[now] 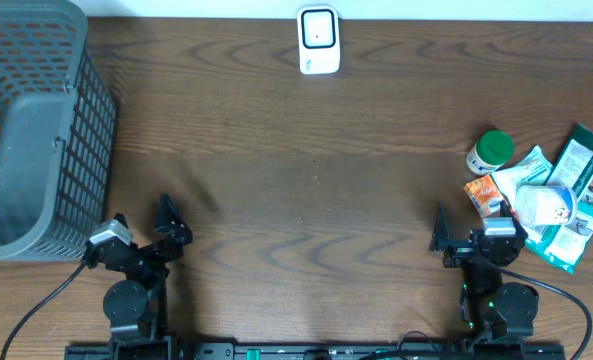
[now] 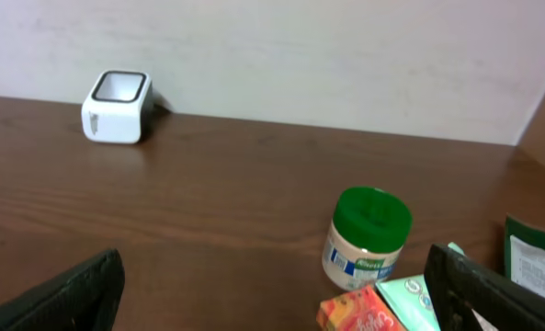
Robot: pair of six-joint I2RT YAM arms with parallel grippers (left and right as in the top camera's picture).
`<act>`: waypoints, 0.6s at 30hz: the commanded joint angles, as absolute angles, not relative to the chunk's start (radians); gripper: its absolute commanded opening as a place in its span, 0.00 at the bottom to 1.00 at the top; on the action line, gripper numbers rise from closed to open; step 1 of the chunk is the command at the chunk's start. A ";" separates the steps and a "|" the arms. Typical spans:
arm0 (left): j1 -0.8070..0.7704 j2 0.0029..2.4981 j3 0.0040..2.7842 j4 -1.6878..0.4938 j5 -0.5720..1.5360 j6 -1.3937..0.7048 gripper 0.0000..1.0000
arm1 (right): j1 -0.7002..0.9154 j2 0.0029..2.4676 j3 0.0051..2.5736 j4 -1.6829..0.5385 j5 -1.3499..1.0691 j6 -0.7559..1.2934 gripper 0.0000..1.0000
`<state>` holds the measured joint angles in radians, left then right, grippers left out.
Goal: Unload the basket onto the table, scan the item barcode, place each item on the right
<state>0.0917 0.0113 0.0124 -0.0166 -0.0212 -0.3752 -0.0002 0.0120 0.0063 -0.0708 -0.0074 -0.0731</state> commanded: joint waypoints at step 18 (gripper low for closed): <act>0.094 0.002 0.004 -0.059 0.142 0.004 0.98 | 0.008 0.007 0.005 -0.075 -0.012 -0.083 0.99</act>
<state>0.0914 0.0109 0.0154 -0.0204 0.0994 -0.0212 -0.0002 0.0120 0.0063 -0.0708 -0.0074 -0.0731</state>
